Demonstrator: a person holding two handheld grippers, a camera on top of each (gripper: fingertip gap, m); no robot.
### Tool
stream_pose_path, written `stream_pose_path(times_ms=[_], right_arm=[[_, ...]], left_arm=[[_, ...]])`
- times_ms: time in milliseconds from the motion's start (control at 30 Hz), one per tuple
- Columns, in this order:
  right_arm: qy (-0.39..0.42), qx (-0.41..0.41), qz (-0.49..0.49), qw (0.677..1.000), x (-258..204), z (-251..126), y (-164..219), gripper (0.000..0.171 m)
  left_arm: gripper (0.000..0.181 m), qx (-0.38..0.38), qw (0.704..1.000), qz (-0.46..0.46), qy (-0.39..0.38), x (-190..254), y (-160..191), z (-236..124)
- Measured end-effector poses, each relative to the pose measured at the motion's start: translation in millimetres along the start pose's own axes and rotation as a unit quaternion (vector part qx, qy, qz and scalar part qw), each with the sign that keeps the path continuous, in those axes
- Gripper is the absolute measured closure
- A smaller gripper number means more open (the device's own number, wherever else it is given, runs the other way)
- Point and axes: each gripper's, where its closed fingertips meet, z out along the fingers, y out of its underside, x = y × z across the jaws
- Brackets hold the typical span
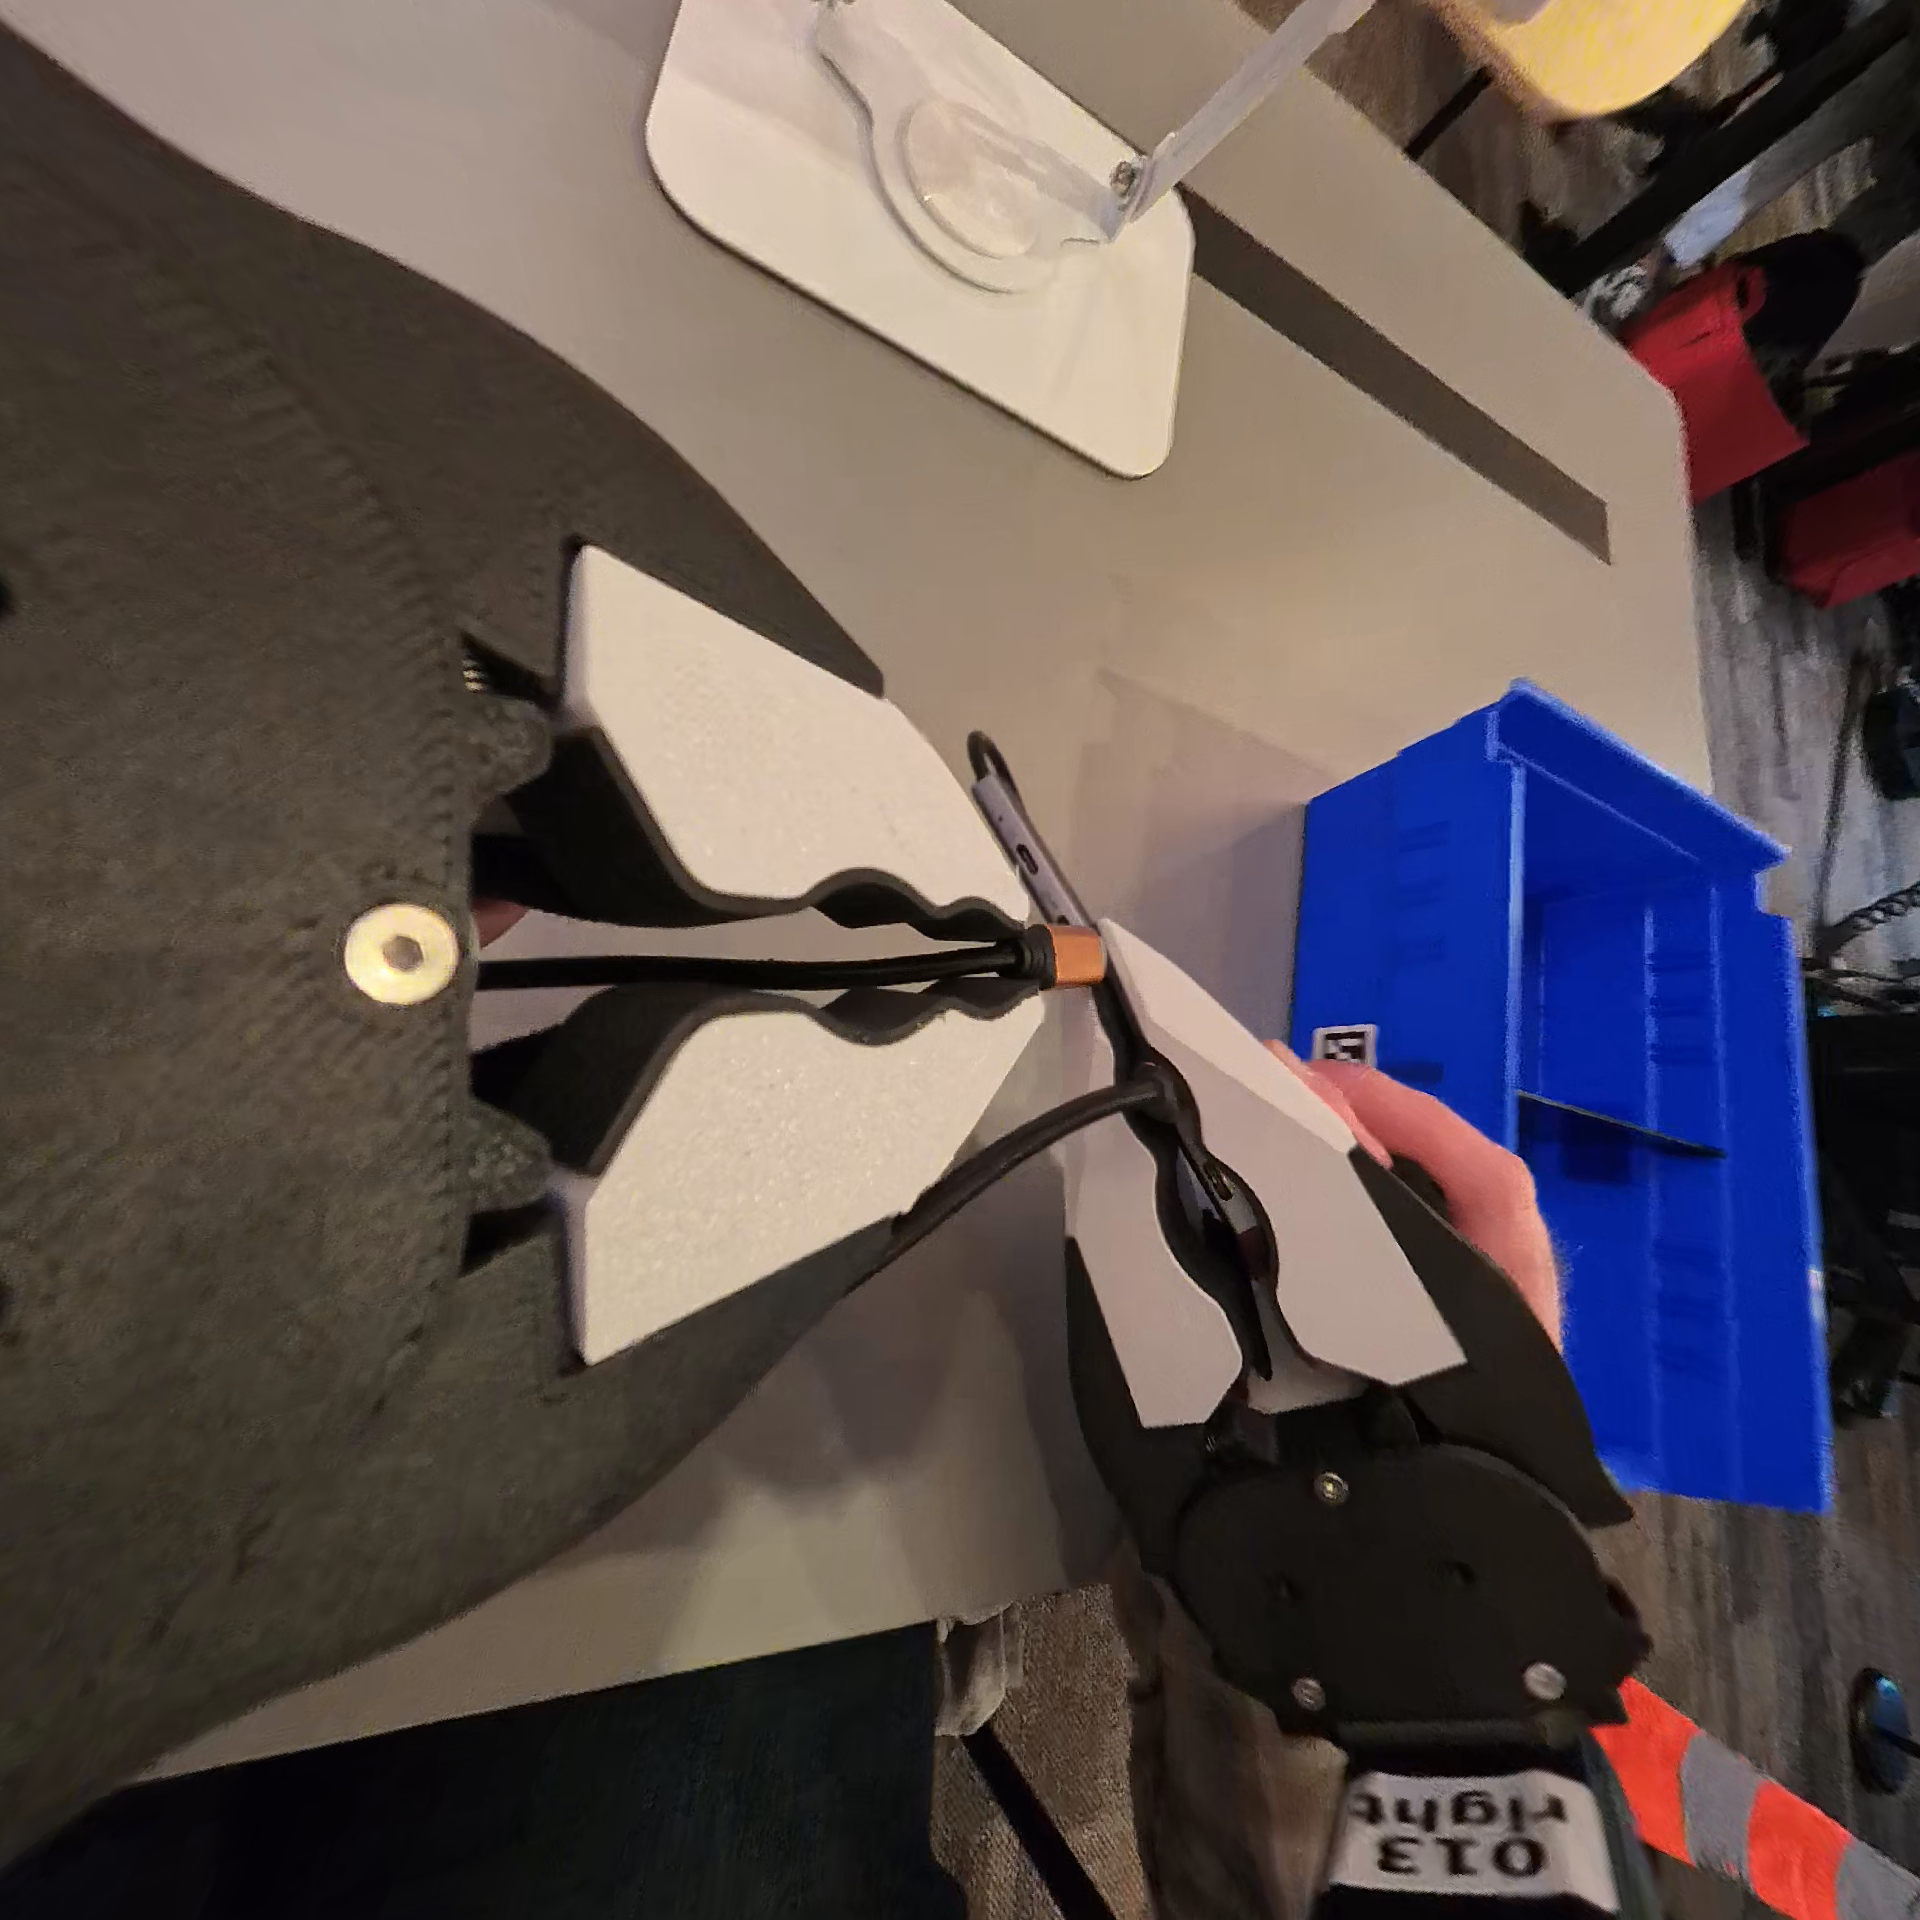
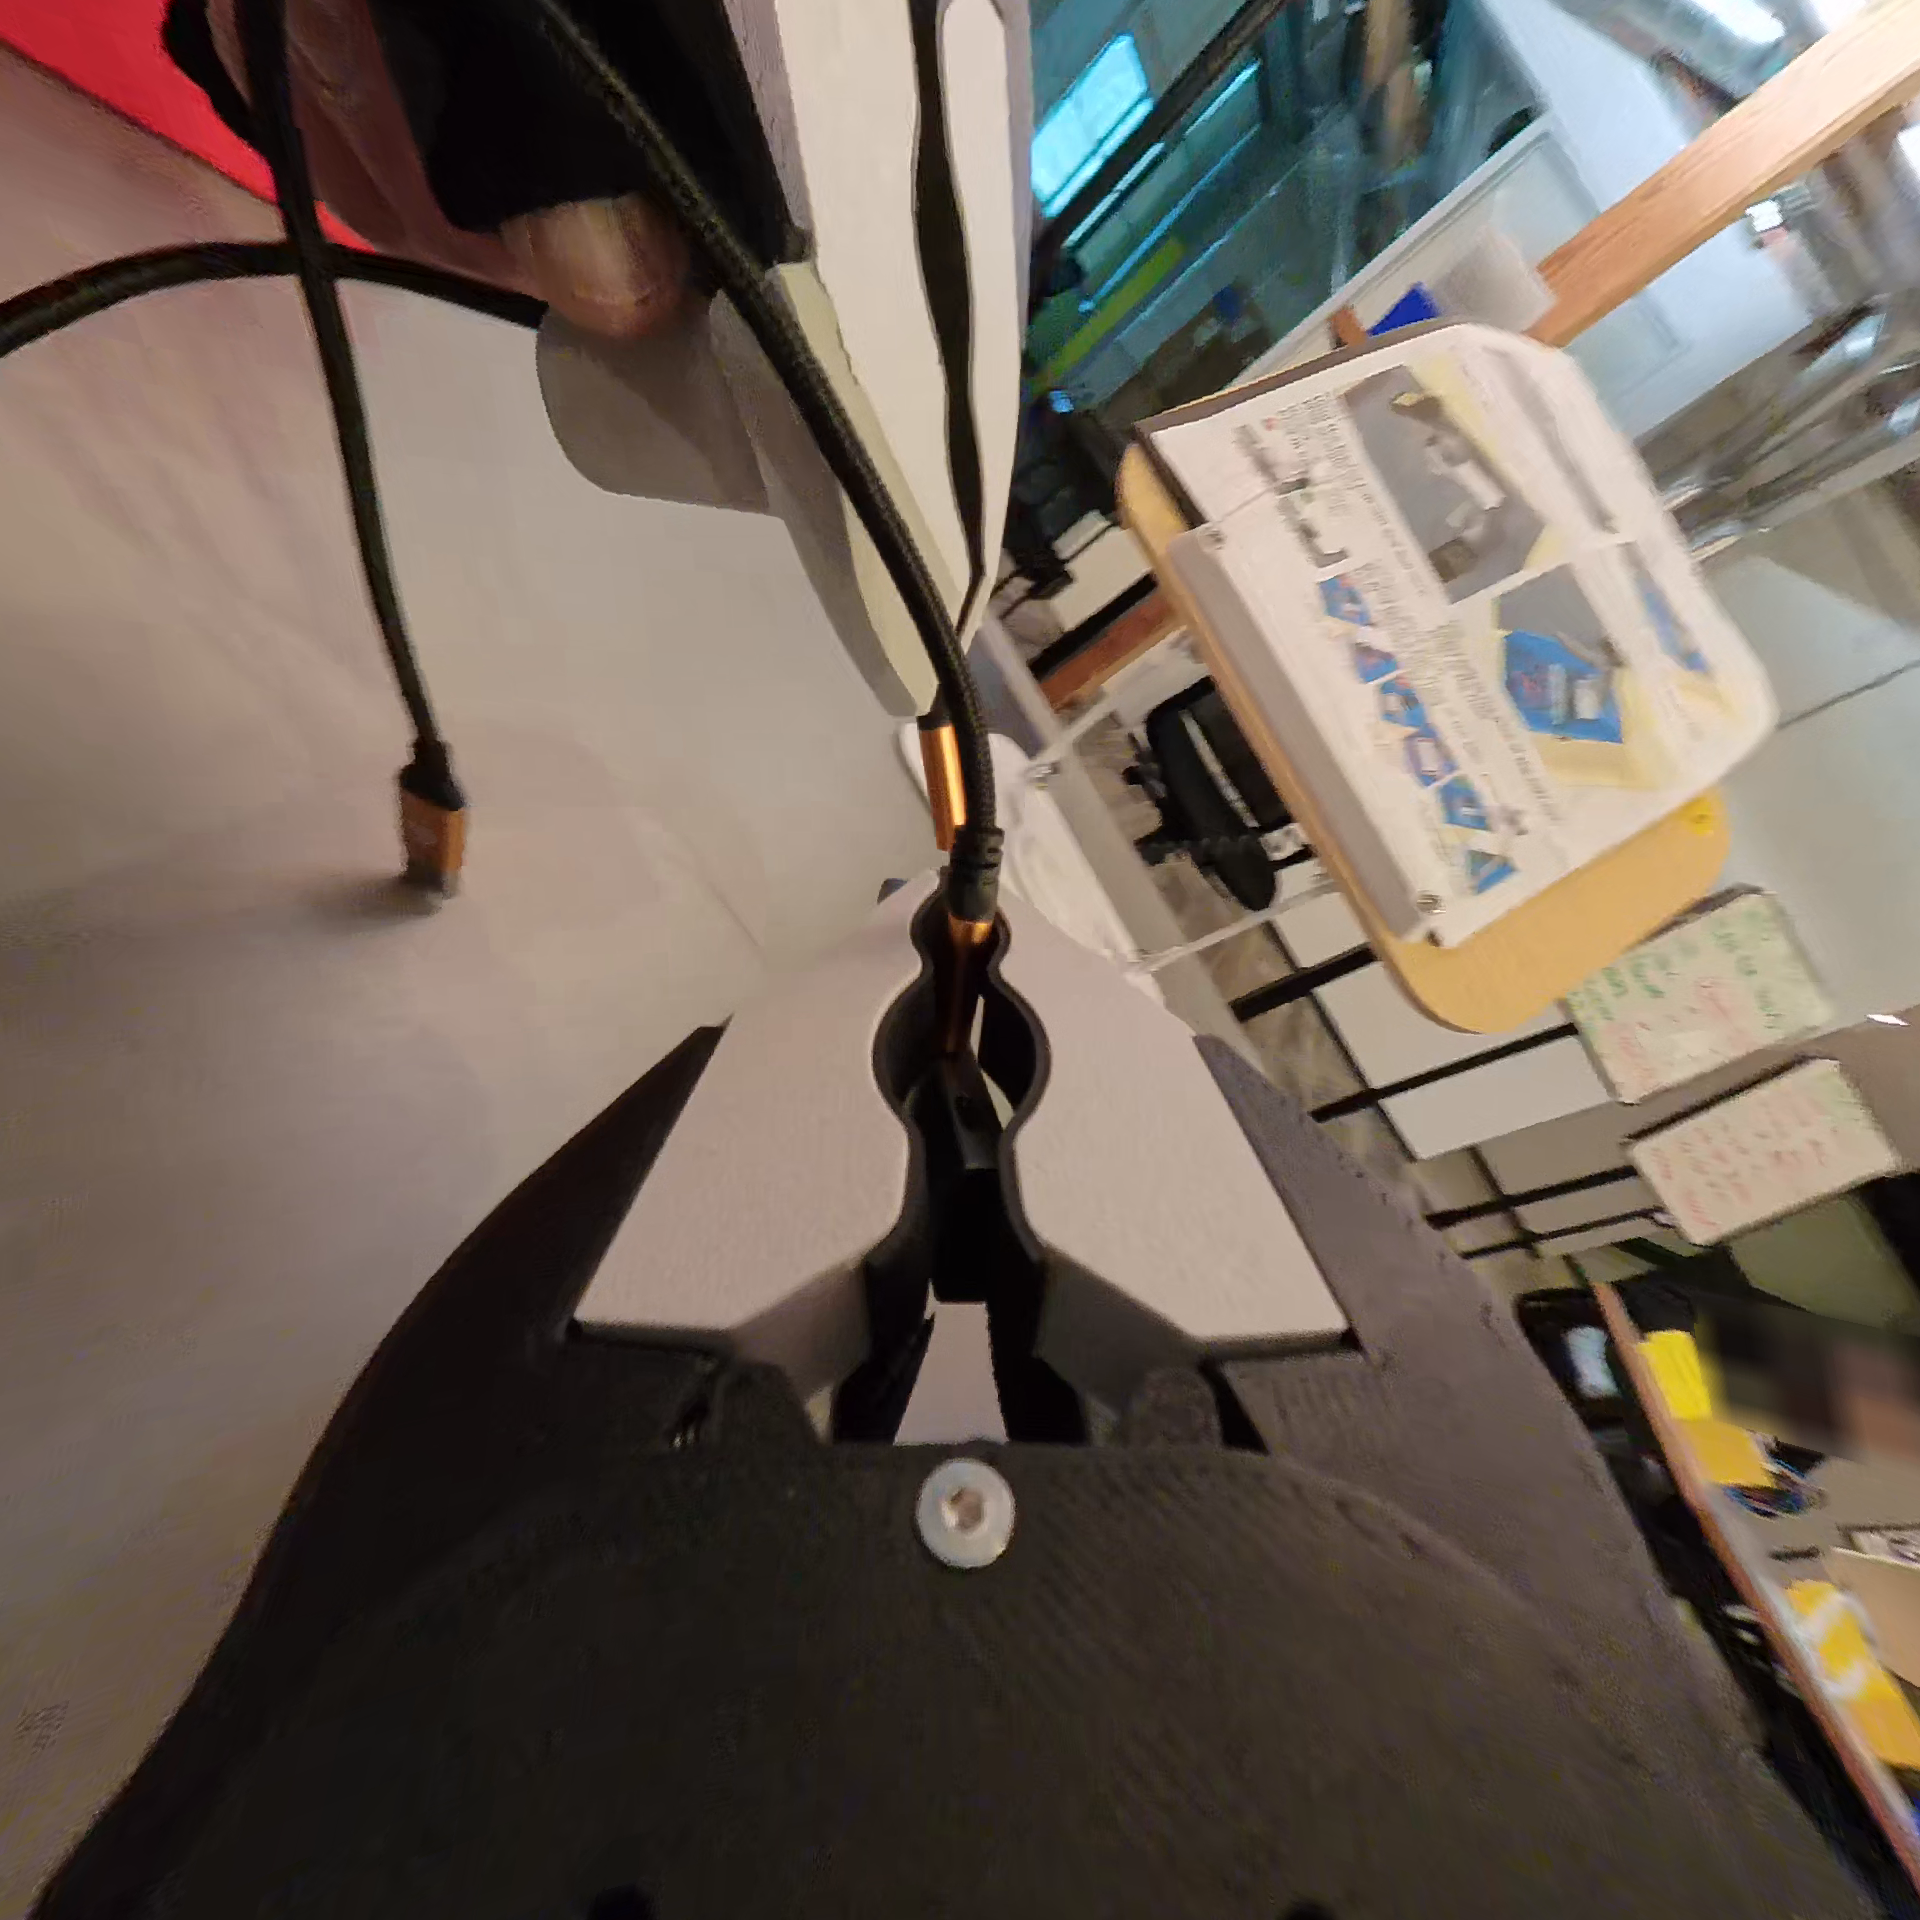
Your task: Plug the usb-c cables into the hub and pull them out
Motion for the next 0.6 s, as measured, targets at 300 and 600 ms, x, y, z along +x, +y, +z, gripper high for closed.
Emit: stream_pose_path(times_ms=[300, 600], right_arm=[[-0.099, -0.059, 0.028, 0.993, -50.9, 5.9, 26.1, 0.171], [-0.085, -0.1, -0.034, 0.991, -56.3, -1.0, 48.1, 0.164]], left_arm=[[0.175, -0.075, 0.996, -0.042, 0.007, 12.2, 48.0, 11.8], [0.175, -0.084, 0.995, -0.059, 0.013, 13.7, 63.5, 23.3]])
